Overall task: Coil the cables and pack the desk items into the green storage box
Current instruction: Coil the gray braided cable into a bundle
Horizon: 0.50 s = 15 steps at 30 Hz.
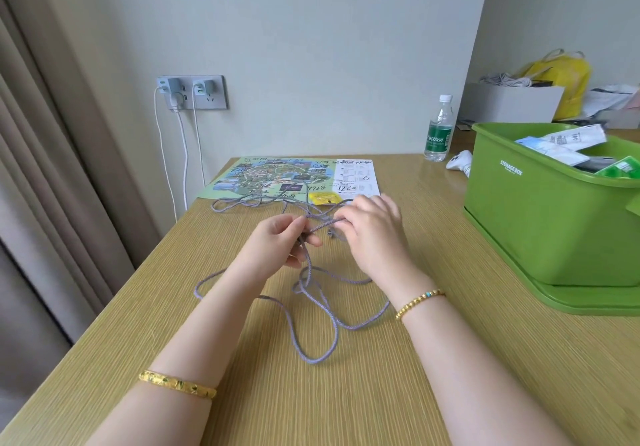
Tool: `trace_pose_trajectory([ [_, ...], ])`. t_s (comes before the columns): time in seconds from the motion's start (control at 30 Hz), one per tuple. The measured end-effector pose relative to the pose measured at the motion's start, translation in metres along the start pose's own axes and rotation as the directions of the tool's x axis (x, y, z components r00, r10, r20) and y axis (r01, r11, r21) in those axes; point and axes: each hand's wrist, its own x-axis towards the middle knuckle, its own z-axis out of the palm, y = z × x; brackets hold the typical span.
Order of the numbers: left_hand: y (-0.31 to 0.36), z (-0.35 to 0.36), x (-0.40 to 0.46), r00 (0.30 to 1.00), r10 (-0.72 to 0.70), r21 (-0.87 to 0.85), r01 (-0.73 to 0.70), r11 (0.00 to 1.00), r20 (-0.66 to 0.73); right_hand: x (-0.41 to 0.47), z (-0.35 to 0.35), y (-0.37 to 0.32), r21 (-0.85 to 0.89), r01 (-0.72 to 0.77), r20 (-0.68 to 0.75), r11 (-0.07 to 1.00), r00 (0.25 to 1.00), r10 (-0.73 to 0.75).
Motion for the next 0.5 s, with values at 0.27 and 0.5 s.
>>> trace_pose_trajectory([
  [0.27,-0.010,-0.012,0.009,0.967,-0.140,0.039,0.151,0.988,-0.213,0.003,-0.011,0.011,0.478,-0.303,-0.102,0.825,0.913,0.395],
  [0.5,-0.001,-0.008,0.002,0.850,0.403,0.419,-0.247,0.874,-0.339,0.003,-0.015,0.000,0.593,-0.257,0.154,0.763,0.966,0.206],
])
